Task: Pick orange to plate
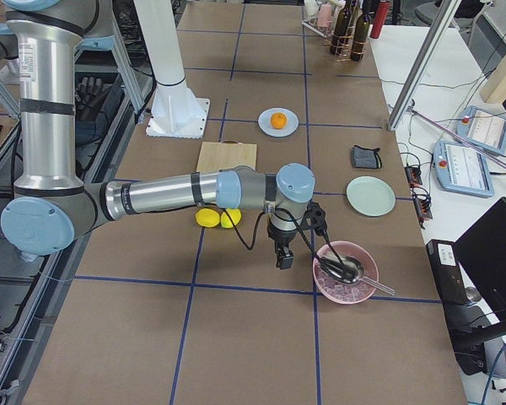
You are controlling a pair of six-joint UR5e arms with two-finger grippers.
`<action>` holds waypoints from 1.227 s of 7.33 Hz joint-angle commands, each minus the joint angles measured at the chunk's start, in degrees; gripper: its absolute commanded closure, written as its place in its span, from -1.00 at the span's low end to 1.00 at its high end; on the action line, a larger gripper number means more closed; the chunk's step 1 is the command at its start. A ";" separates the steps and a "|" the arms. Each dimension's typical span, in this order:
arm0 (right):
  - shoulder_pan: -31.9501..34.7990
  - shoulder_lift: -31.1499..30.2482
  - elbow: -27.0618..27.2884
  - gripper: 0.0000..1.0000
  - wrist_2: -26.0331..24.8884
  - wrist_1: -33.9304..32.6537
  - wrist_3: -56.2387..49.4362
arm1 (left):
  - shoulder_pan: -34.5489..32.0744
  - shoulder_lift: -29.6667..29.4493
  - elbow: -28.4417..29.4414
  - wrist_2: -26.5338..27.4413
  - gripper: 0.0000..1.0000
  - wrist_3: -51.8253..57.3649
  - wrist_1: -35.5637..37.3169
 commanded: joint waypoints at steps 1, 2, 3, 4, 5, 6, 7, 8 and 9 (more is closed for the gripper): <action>-0.03 -0.32 -0.35 -1.00 0.66 0.01 0.15 | 0.21 0.23 4.17 -0.06 -1.00 -0.02 -0.06; -0.03 -0.67 -0.96 -1.00 2.41 0.01 0.15 | 0.21 0.32 4.27 -0.06 -1.00 -0.20 0.28; -0.03 -0.93 -1.05 -1.00 2.43 0.01 0.06 | 0.21 0.32 4.01 -0.23 -1.00 -0.63 0.46; -0.03 -0.93 -1.06 -1.00 2.34 0.01 0.15 | 0.13 0.24 3.22 -0.15 -1.00 -0.90 1.94; -0.03 -0.94 -1.40 -1.00 2.34 0.01 0.06 | 0.13 -0.55 3.13 -0.15 -1.00 -0.82 7.87; 0.05 -0.94 -1.58 -1.00 2.34 0.01 0.06 | -0.22 -0.82 3.47 0.11 -1.00 -0.21 8.72; 0.05 -0.94 -1.67 -1.00 2.17 0.01 -0.02 | -0.22 -0.82 4.96 0.20 -1.00 0.06 7.16; 0.05 -0.94 -1.32 -1.00 2.42 0.10 -0.02 | -0.22 -0.65 4.01 0.20 -1.00 -0.02 6.88; 0.14 -0.94 -1.32 -1.00 2.34 0.10 -0.02 | -0.22 -0.38 4.70 0.12 -1.00 0.15 6.27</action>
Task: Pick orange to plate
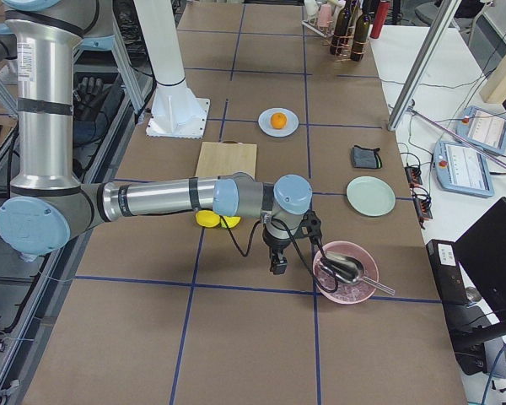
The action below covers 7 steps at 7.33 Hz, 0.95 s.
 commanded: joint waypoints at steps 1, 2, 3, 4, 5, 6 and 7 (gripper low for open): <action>0.07 0.00 0.27 -1.00 -0.25 0.12 -0.19 | -0.03 0.67 0.66 -0.22 -1.00 0.08 -3.34; 0.07 0.17 0.10 -1.00 -0.34 0.12 -0.28 | -0.03 0.68 0.84 -0.39 -1.00 -0.10 -4.67; 0.07 0.00 -0.77 -1.00 -0.26 0.03 -0.10 | -0.03 0.59 0.66 -0.48 -1.00 -0.10 -4.77; -0.02 0.00 -0.87 -1.00 0.01 0.03 0.07 | -0.03 0.59 0.49 -0.48 -1.00 -0.01 -5.12; -0.02 0.00 -0.95 -1.00 0.10 0.03 0.07 | -0.03 0.50 0.75 -0.57 -1.00 -0.10 -6.08; -0.02 0.09 -0.95 -1.00 0.10 0.03 0.07 | -0.03 0.59 0.75 -0.48 -1.00 -0.01 -6.70; -0.02 0.09 -0.95 -1.00 0.10 0.03 0.07 | -0.12 0.76 0.58 -0.48 -1.00 -0.10 -6.71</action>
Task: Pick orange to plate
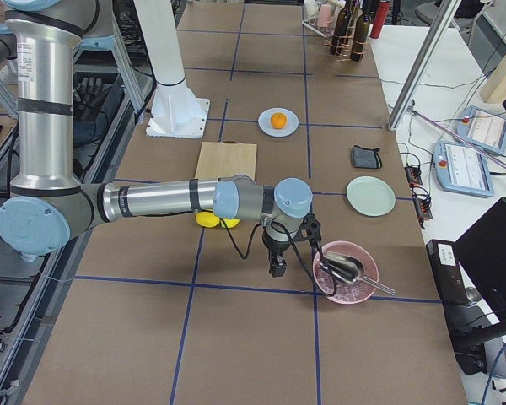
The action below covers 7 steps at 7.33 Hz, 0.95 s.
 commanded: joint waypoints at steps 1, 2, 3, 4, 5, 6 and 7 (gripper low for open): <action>0.00 0.13 -0.74 -1.00 0.11 0.00 -0.08 | -0.06 0.16 0.07 0.11 -1.00 -0.04 -0.37; 0.00 0.13 -0.83 -1.00 0.72 0.00 0.01 | -0.15 0.24 0.07 0.11 -1.00 -0.22 -0.37; 0.08 -0.13 -0.92 -1.00 1.60 0.09 -0.08 | -0.06 0.16 0.07 0.02 -1.00 -0.31 -0.37; 1.30 0.12 -0.40 -1.00 1.52 0.09 -0.16 | -0.06 0.16 0.16 0.02 -1.00 -0.31 -0.37; 1.75 0.47 -0.48 -1.00 1.43 0.09 -0.51 | -0.15 0.16 0.07 0.02 -1.00 -0.31 -0.37; 2.45 0.65 -0.39 -1.00 1.43 0.17 -0.52 | -0.15 0.16 -0.01 0.02 -1.00 -0.31 -0.37; 2.63 0.74 -0.48 -1.00 1.26 0.17 -0.43 | -0.15 0.24 -0.10 0.02 -1.00 -0.31 -0.37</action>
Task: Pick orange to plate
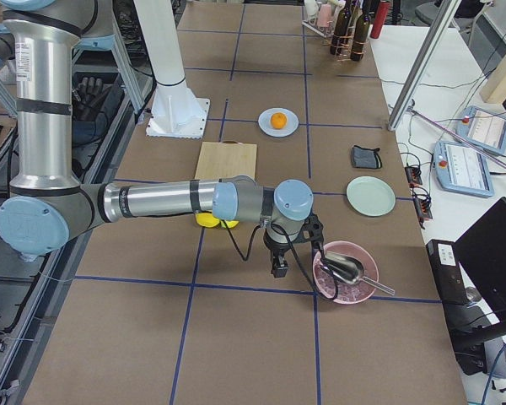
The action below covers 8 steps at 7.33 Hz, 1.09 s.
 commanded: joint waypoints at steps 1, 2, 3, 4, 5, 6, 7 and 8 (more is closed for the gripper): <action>0.57 0.18 0.07 -1.00 -0.40 1.08 0.01 | -0.01 0.42 -0.10 -0.09 -1.00 0.00 0.00; 0.57 -0.43 -0.19 -1.00 -0.75 4.74 0.19 | -0.01 0.43 -0.28 -0.09 -1.00 0.00 0.00; 0.57 -0.52 -0.37 -1.00 -0.93 5.21 0.28 | -0.01 0.43 -0.28 -0.09 -1.00 0.00 0.00; 0.75 -0.43 -0.20 -1.00 -1.63 5.31 1.06 | -0.01 0.34 -0.19 0.00 -1.00 0.00 0.00; 0.75 -0.43 -0.19 -1.00 -2.33 5.31 1.76 | -0.01 0.25 -0.36 0.00 -1.00 -0.18 0.00; 0.66 -0.43 -0.28 -1.00 -2.34 5.31 1.86 | 0.07 -0.36 -0.19 0.09 -1.00 -0.44 0.09; 0.75 -0.35 -0.46 -1.00 -2.51 5.31 1.86 | 0.07 -0.45 -0.19 0.09 -1.00 -0.44 0.09; 0.75 0.00 -0.37 -1.00 -3.82 5.31 1.95 | 0.07 -0.45 -0.10 0.00 -1.00 -0.35 0.09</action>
